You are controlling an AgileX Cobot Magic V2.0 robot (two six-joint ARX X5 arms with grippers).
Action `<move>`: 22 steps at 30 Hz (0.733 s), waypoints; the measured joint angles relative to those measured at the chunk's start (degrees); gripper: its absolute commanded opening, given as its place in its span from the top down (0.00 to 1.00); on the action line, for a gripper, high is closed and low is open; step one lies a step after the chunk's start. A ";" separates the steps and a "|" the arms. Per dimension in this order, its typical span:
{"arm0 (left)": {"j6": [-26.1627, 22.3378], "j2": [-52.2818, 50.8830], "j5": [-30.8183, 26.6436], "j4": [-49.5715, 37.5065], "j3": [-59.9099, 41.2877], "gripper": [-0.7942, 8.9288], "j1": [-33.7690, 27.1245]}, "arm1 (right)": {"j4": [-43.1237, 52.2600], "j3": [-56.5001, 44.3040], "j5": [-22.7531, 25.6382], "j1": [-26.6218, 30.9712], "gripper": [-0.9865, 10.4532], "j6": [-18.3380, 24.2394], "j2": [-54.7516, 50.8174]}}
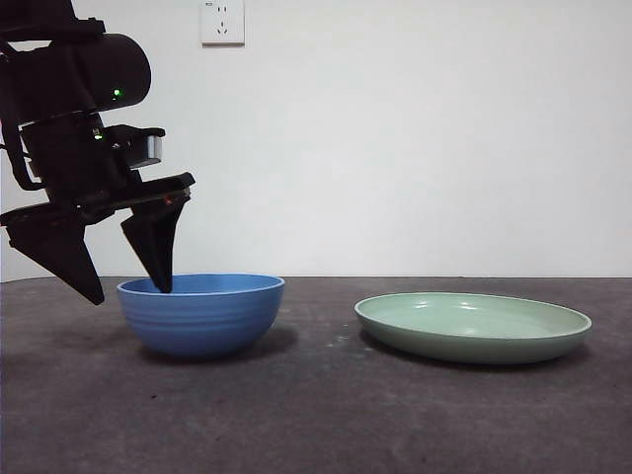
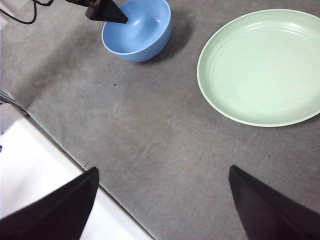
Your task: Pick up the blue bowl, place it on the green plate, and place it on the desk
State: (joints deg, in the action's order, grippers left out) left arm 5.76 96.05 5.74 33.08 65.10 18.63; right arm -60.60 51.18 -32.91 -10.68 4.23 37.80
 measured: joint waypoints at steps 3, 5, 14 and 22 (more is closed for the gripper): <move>0.79 0.42 0.00 0.37 0.00 0.68 -0.02 | 0.00 0.00 0.00 0.00 0.55 0.00 0.00; 1.01 0.83 0.00 0.90 0.00 0.74 0.00 | 0.00 0.00 0.00 0.00 0.55 0.00 0.00; 2.51 1.38 0.00 -0.68 0.00 0.91 0.37 | 0.00 0.00 0.00 0.00 0.55 0.00 0.00; 4.26 1.38 0.02 -1.36 0.00 0.91 0.39 | 0.00 0.00 0.00 0.00 0.55 0.00 0.00</move>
State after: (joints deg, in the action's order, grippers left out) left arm 10.02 97.43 5.76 31.73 65.10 19.03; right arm -60.60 51.18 -32.91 -10.68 4.23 37.80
